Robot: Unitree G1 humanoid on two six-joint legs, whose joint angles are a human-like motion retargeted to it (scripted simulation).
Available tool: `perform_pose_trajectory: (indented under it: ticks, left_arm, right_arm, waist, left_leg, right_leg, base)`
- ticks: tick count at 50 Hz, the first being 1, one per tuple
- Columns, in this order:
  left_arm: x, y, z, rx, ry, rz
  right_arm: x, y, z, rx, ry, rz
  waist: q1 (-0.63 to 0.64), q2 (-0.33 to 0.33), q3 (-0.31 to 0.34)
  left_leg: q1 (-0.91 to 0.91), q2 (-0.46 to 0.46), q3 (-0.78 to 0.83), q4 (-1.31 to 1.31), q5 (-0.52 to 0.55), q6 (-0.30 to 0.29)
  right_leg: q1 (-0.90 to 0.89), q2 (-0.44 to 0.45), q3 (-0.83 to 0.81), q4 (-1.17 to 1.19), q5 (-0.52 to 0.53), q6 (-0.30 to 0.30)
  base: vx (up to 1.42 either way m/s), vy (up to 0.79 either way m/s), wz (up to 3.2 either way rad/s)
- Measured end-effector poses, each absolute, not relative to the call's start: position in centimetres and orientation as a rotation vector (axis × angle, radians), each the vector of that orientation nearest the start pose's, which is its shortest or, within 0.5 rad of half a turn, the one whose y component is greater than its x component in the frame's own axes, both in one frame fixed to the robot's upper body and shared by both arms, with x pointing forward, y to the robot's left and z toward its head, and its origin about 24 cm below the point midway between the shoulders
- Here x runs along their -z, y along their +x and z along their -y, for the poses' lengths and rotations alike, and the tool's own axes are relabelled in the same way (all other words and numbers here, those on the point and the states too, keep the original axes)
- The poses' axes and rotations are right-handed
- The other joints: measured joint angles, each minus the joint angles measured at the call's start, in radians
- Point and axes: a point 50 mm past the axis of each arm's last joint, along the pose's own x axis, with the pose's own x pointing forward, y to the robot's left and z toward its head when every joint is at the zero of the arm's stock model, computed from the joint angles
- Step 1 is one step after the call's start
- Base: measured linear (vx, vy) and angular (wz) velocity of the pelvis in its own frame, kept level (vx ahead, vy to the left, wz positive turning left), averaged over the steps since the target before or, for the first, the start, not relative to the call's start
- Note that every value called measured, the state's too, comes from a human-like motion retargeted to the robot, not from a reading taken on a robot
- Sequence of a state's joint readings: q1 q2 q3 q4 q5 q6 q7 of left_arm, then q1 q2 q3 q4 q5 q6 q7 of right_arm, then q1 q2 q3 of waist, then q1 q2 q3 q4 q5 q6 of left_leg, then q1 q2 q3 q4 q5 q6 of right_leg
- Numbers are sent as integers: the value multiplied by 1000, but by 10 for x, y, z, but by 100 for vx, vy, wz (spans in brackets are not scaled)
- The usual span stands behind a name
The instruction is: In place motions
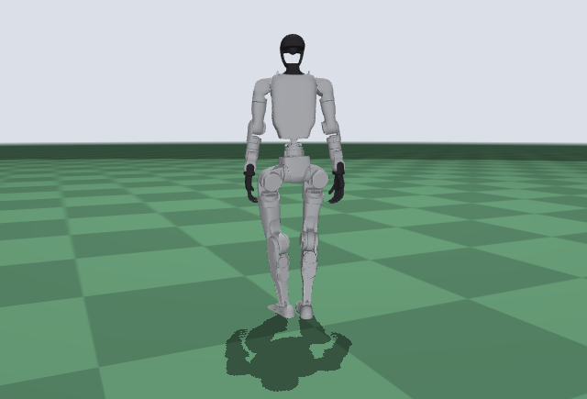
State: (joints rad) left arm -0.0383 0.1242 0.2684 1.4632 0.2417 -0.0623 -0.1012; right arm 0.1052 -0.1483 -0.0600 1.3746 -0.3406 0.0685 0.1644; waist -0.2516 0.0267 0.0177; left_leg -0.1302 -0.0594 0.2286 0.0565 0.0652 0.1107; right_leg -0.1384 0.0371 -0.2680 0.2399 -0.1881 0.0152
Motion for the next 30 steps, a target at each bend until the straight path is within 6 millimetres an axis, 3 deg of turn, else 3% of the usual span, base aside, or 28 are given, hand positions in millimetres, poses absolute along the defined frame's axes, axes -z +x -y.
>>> perform_pose_trajectory:
  ticks: [1, 2, 3, 4, 12, 18, 23, 25, 30]
  left_arm:
    - [175, 55, -203, -42, 31, -1365]
    - [176, 53, -202, -45, 22, -1367]
    - [176, 52, -202, -41, 17, -1374]
    - [176, 50, -200, -35, 15, -1382]
    - [180, 37, -177, -67, -97, -1414]
    - [180, 42, -176, -8, -51, -1414]
    - [178, 56, -176, 31, -21, -1376]
    - [178, 60, -175, 62, 1, -1361]
    - [174, 80, -182, 150, 97, -1316]
  right_arm:
    - [178, 3, 207, -200, -230, -1577]
    - [178, 3, 207, -204, -232, -1576]
    - [178, 2, 207, -204, -229, -1580]
    - [178, 1, 207, -199, -216, -1586]
    - [178, 2, 205, -158, -174, -1582]
    - [178, 2, 203, -200, -198, -1586]
    - [179, -2, 201, -204, -203, -1593]
    - [179, -7, 200, -212, -213, -1605]
    - [180, 2, 194, -254, -231, -1579]
  waist:
    - [28, -21, 5]
    - [59, -37, 8]
    - [96, -44, 3]
    - [105, -43, 2]
    - [127, -22, -8]
    - [152, -18, 8]
    - [93, -2, 11]
    - [55, 6, 9]
    - [-17, -1, 22]
  left_leg:
    - [16, -17, 13, -1, -7, 2]
    - [27, -28, 28, 1, -15, 2]
    - [29, -29, 47, 7, -23, 1]
    - [25, -33, 33, 15, -27, 1]
    - [25, -40, -39, 19, -16, -37]
    - [22, -44, -81, 32, -17, -43]
    - [28, -14, 8, 24, -48, 10]
    - [30, 6, 46, 26, -57, 13]
    - [19, 42, 154, 46, -94, 15]
  right_leg:
    - [8, 38, 155, -11, 26, -5]
    - [18, 46, 200, -16, 40, -17]
    - [33, -8, 27, -10, 29, -41]
    - [39, -26, -30, -6, 23, -42]
    - [56, -22, -17, -42, 29, -17]
    - [53, -15, 7, -34, 29, -18]
    - [49, -10, 5, -30, 32, -7]
    - [41, -8, 7, -28, 40, -5]
    - [-16, 7, 87, -40, 93, -33]
  base:
    - [12, -7, -37]
    - [19, -9, -86]
    - [17, -8, -45]
    - [12, -6, 28]
    - [3, -2, 19]
    - [0, 0, -23]
    - [-3, 1, -1]
    - [-4, -1, -22]
    - [-25, -2, -137]
